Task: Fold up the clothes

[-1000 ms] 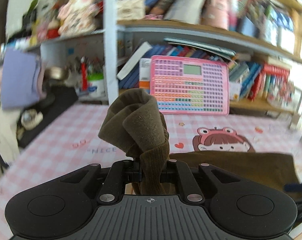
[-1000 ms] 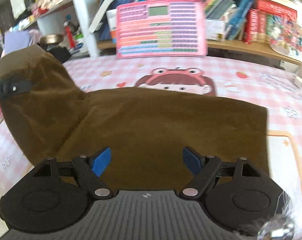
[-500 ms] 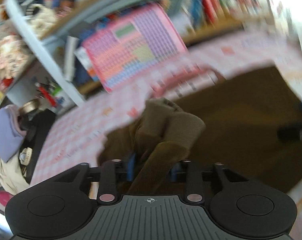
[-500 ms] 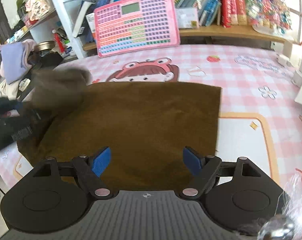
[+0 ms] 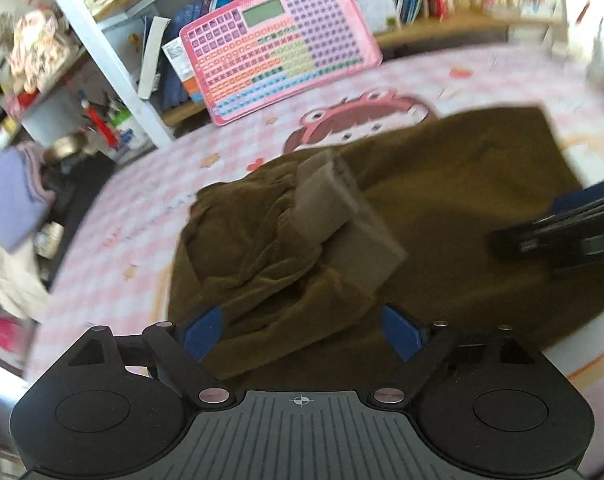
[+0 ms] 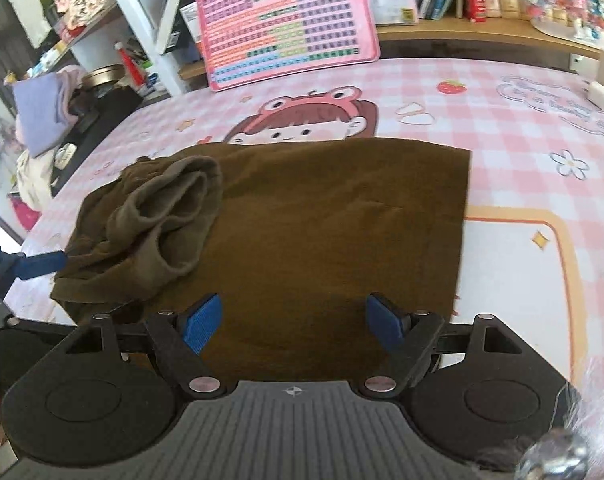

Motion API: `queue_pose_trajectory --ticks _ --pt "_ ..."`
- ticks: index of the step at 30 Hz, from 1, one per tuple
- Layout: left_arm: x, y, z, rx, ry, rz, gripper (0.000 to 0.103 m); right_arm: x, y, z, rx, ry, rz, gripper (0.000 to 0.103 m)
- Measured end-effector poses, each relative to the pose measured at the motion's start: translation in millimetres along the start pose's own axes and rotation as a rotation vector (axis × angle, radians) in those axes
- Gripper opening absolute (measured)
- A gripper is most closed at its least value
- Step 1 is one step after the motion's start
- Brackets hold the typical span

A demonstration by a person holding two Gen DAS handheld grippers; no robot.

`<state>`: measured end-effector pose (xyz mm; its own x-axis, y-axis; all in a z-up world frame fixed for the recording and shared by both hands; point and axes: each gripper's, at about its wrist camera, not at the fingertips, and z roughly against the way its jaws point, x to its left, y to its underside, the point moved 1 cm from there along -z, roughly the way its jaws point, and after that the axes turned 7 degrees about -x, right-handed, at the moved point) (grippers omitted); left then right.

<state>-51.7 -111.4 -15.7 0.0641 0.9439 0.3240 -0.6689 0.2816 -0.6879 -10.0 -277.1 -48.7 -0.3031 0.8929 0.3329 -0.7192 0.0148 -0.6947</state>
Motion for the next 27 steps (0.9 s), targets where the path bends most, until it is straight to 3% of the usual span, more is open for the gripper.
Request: queue_pose_trajectory --ticks 3,5,8,11,13,17,18,19,20,22,25,27 --pt "5.3 5.5 12.4 -0.022 0.024 0.026 0.092 -2.3 -2.7 -5.3 0.018 -0.039 -0.061 0.078" --pt "16.4 10.3 20.0 -0.038 0.059 0.098 0.092 -4.7 -5.8 -9.5 0.035 -0.095 -0.131 0.079" --pt "46.4 19.9 32.5 -0.087 0.099 0.294 0.092 -3.6 -10.9 -21.4 0.078 -0.208 -0.247 0.08" --pt "79.0 29.3 39.4 -0.12 0.05 0.481 0.092 1.0 -15.3 -42.8 0.158 -0.307 -0.376 0.081" --pt "99.7 36.9 42.9 -0.128 0.029 0.601 0.092 6.3 -16.9 -60.2 0.214 -0.338 -0.457 0.081" --pt "132.1 54.5 47.3 -0.142 0.011 0.809 0.092 21.2 -26.1 -84.6 0.241 -0.367 -0.544 0.083" --pt "137.7 58.9 47.2 -0.141 0.006 0.843 0.092 24.5 -28.3 -89.0 0.244 -0.37 -0.562 0.08" --pt "141.6 61.8 45.4 -0.133 -0.005 0.859 0.092 29.1 -31.1 -92.8 0.243 -0.371 -0.575 0.067" --pt "143.8 63.4 44.3 -0.124 -0.015 0.864 0.092 32.9 -33.8 -94.8 0.243 -0.373 -0.574 0.034" --pt "146.2 65.5 43.7 -0.119 -0.023 0.866 0.092 42.0 -42.8 -90.4 0.226 -0.427 -0.557 0.026" --pt "147.5 64.4 43.1 -0.121 -0.015 0.852 0.092 46.1 -49.0 -75.8 0.169 -0.653 -0.606 0.024" --pt "145.8 62.1 42.3 -0.121 -0.007 0.834 0.092 33.8 -38.4 -78.7 0.155 -0.608 -0.641 0.024"
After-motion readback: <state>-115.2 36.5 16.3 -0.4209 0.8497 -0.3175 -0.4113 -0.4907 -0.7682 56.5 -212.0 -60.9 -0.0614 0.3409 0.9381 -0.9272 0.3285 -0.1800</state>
